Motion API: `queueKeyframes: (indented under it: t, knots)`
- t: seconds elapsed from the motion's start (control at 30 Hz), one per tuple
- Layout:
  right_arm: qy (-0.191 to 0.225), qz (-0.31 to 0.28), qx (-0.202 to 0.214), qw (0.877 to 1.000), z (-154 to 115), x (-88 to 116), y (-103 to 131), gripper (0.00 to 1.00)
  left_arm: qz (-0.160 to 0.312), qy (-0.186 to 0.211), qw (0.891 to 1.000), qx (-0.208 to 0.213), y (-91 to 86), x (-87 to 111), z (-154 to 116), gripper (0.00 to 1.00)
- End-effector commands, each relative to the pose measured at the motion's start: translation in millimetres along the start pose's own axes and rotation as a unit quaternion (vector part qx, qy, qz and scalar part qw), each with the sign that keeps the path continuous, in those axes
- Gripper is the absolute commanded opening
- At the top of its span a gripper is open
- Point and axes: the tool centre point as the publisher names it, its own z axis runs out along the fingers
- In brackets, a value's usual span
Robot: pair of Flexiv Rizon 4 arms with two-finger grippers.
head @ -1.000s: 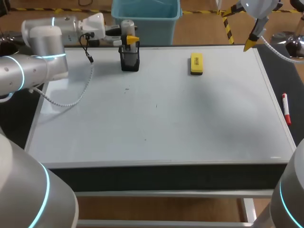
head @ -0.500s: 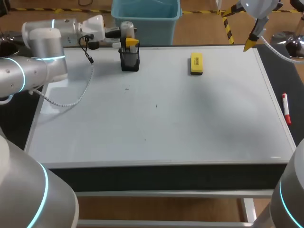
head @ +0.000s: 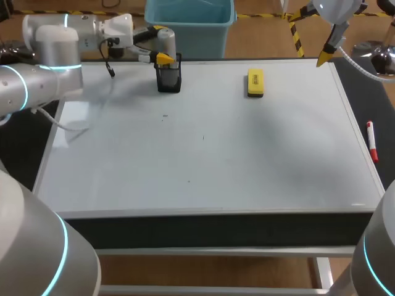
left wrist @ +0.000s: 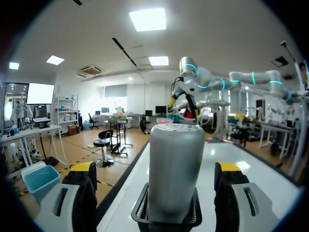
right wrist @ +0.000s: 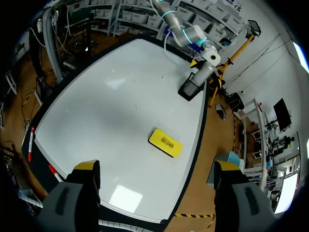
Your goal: Pick up the inspection probe, press it on each red-marked spot on the whiteboard one by one, put down the probe, pick up the eraser, and wipe off all the red marks.
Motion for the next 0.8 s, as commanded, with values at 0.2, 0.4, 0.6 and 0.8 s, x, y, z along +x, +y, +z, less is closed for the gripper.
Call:
queueKeyframes:
  t: [0.2,0.4,0.6,0.8]
  knots:
    - [0.002,-0.001,0.001,1.000,-1,0,0,1.00,-0.012,-0.100,0.985,-0.137,-21.0,22.3,-25,1.00]
    - [0.002,-0.001,0.001,1.000,-1,0,0,1.00,-0.010,-0.150,0.962,-0.230,-23.7,31.4,-42,1.00]
    - [0.002,-0.001,0.001,1.000,-1,0,0,1.00,-0.007,-0.174,0.946,-0.274,-24.2,43.6,-60,1.00]
    - [0.002,-0.001,0.001,1.000,-1,0,0,1.00,-0.011,-0.175,0.945,-0.276,-23.8,50.7,-67,1.00]
